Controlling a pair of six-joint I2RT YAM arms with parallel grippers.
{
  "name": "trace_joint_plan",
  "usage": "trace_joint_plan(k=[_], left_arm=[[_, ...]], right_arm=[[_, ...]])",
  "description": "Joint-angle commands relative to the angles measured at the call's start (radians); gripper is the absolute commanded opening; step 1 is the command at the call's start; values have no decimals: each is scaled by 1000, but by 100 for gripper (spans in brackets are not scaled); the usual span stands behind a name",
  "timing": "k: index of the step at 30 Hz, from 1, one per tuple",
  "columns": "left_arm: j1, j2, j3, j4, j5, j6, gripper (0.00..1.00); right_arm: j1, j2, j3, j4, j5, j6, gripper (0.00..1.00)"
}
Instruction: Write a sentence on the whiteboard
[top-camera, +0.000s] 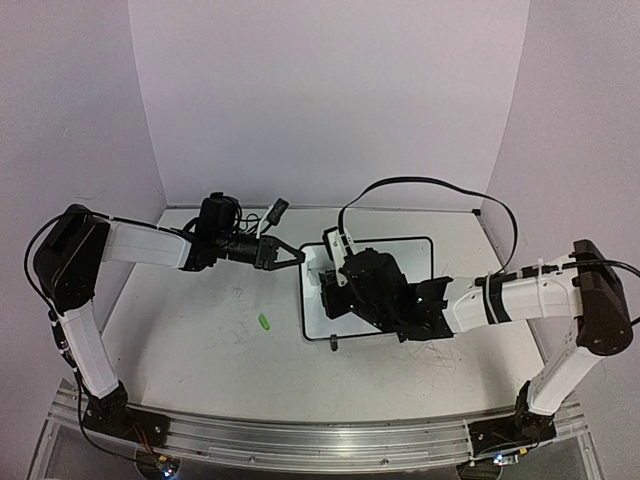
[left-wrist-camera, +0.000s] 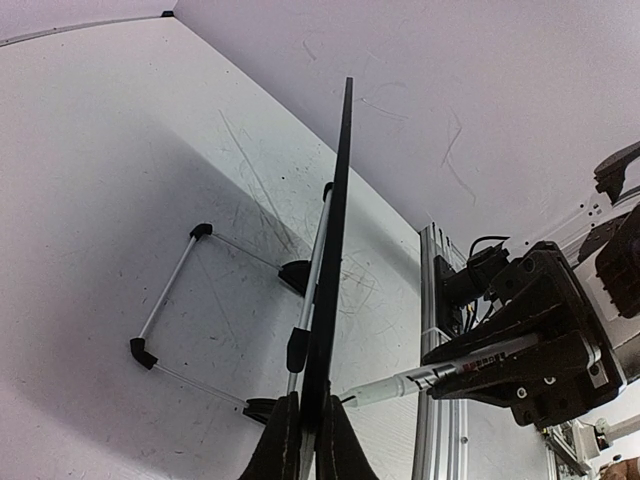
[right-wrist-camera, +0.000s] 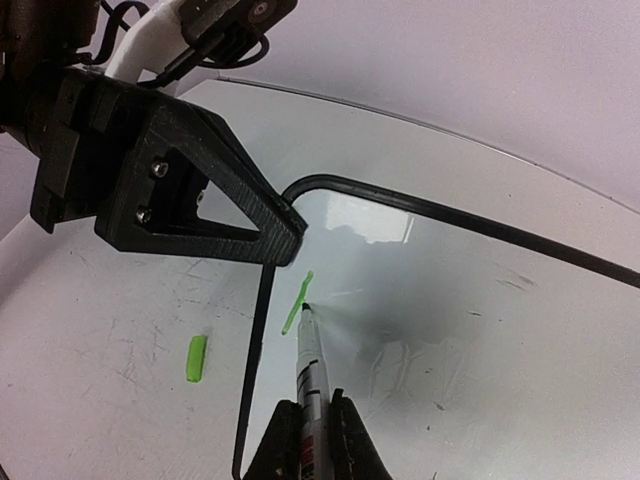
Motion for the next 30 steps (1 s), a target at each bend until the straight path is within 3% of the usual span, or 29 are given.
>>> trace_joint_plan(k=[1,30], left_arm=[[-13,-42,-1,15,38,-18,0],[-13,-45,-2,15,38,-17,0]], right_arm=[[-4,2,21,-11,50,19,0],[-9,-43,-24,-43,94,60,0]])
